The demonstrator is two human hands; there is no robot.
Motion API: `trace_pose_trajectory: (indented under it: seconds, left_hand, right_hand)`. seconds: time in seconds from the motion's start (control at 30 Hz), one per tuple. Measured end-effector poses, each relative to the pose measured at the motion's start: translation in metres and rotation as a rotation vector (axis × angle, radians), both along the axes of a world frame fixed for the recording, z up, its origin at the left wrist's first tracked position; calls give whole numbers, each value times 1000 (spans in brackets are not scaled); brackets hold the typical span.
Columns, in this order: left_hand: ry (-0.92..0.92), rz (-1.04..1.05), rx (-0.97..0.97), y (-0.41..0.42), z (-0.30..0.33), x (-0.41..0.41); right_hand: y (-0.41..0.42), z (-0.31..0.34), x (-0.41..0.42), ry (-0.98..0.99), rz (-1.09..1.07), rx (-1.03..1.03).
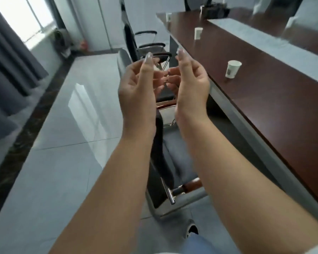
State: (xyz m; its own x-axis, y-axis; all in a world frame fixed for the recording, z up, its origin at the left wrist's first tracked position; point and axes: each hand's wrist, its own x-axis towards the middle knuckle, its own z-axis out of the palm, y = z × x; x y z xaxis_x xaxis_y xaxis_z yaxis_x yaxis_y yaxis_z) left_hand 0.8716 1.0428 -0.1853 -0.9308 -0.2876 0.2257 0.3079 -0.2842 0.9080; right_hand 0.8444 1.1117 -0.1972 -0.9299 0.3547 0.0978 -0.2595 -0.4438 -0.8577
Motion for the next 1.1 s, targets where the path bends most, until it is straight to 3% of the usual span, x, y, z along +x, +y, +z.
trace_pose_trajectory:
  seconds: [0.2, 0.57, 0.83, 1.1]
  left_hand:
    - [22, 356, -53, -85, 13, 20]
    - [-149, 764, -60, -186, 3, 47]
    - [-164, 860, -78, -216, -14, 26]
    - [-155, 755, -40, -284, -31, -44]
  right_hand:
    - [-78, 36, 18, 147, 260, 73]
    - [-172, 15, 4, 28, 736, 312]
    - [-211, -4, -21, 7, 821, 362]
    - [-277, -22, -78, 14, 784, 371]
